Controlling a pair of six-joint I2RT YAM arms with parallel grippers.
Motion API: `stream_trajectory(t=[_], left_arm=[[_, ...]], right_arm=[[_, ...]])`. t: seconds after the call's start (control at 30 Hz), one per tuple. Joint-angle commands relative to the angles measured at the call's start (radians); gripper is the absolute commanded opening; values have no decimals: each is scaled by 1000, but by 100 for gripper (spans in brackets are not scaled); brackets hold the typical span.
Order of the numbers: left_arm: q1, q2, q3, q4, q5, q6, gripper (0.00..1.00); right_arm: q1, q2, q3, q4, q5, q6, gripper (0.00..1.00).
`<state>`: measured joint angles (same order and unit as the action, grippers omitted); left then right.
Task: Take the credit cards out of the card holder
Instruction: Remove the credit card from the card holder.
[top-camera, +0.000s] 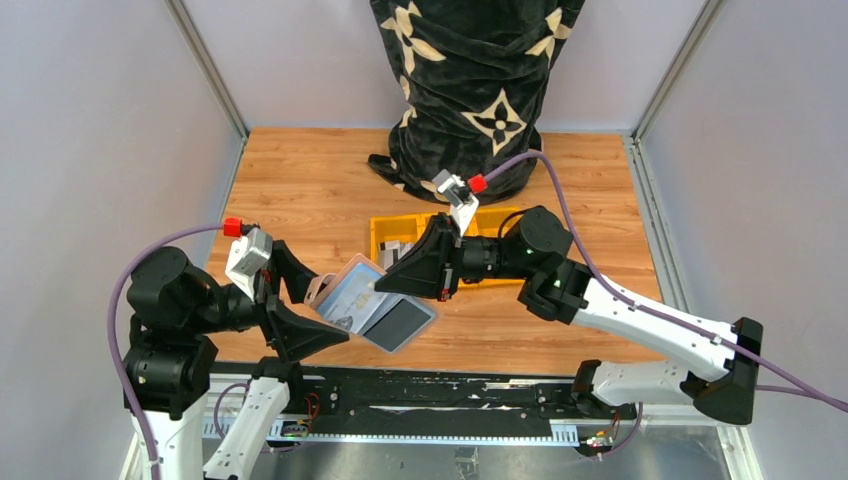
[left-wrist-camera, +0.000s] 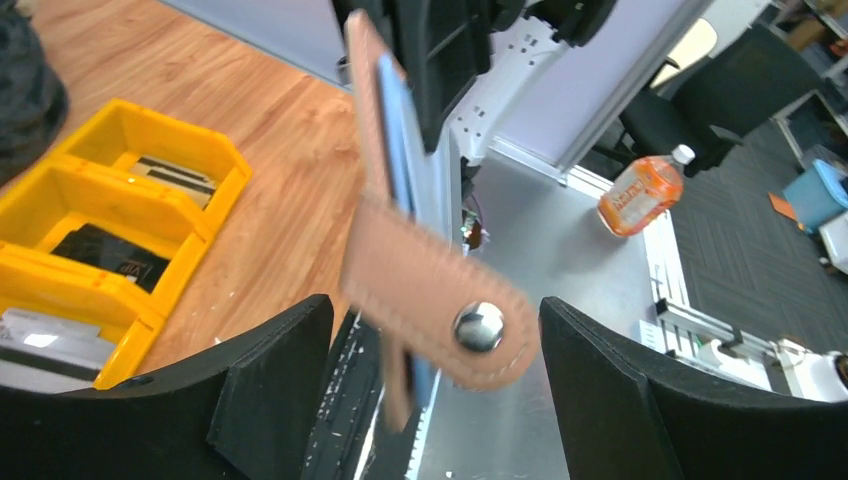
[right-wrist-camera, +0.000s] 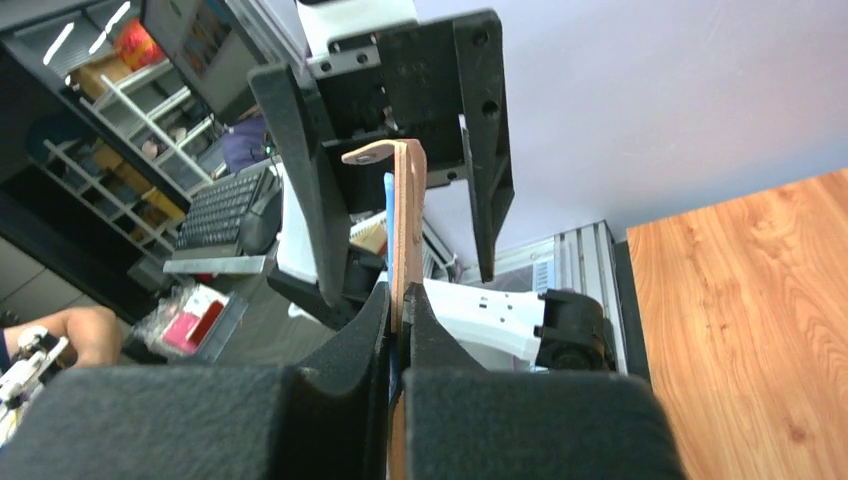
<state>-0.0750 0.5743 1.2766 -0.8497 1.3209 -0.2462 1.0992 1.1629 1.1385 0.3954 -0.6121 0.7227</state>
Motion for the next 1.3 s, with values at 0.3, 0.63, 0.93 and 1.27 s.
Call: stream_trajectory(t=[0.3, 0.63, 0.93, 1.27], left_arm=[[3, -124, -203, 612, -88, -505, 77], [2, -104, -222, 730, -146, -622, 45], [3, -88, -216, 662, -249, -575, 4], [3, -88, -178, 507, -376, -413, 0]], right_arm=[[-10, -14, -82, 262, 97, 141, 0], [-6, 29, -86, 334, 63, 187, 0], [1, 56, -94, 397, 36, 180, 5], [-36, -129, -75, 102, 276, -31, 48]])
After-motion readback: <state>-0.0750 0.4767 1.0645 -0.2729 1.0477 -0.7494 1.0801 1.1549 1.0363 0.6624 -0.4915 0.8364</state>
